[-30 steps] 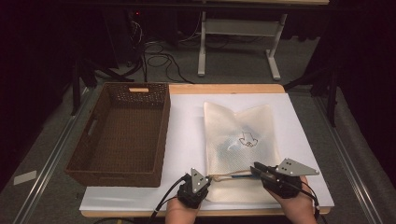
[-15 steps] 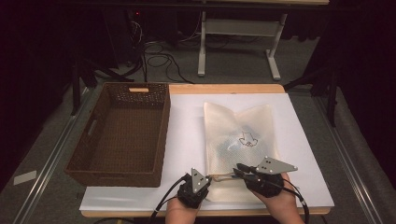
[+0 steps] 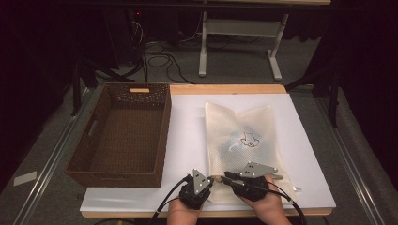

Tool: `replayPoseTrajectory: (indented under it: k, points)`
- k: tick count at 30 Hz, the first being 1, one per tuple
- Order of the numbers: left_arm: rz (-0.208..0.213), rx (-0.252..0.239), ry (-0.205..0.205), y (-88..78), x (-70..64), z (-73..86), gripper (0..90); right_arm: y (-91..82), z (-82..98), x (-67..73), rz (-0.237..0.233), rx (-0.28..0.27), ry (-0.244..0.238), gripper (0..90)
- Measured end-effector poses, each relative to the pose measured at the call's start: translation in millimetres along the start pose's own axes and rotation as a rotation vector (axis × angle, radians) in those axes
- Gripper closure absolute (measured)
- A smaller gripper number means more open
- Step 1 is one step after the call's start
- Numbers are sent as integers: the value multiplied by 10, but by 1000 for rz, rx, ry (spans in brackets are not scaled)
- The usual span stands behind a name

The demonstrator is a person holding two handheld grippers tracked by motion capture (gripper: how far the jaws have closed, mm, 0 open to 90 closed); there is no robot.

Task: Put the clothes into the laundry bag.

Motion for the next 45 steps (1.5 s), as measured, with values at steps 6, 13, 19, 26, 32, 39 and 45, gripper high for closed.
replayPoseTrajectory:
  k: [6,13,19,26,32,39,45]
  points:
    - [6,-8,15,-2,-35,-9,858,69,58,27,-7,20,-1,748]
    - [10,-8,23,5,-53,-9,858,105,60,44,-5,19,-5,788]
    - [7,-4,47,11,-72,-5,857,88,42,40,-5,9,-7,810]
    - [4,-1,57,19,-92,4,856,84,30,63,-9,6,-13,811]
    - [4,3,66,21,-95,7,855,90,32,84,-12,7,-15,806]
    - [4,5,58,21,-85,7,852,87,38,85,-12,10,-22,815]
    - [6,2,48,19,-83,1,848,79,43,95,-10,9,-37,842]
Point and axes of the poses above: each handheld gripper's, and its own axes: y roughly forward along the jaws, z roughly out of its underside, x roughly to its left, the point moved 8 cm from there along y, roughly forward along the jaws, and after that the axes turned 5 degrees about -x, right-handed, at the moved point
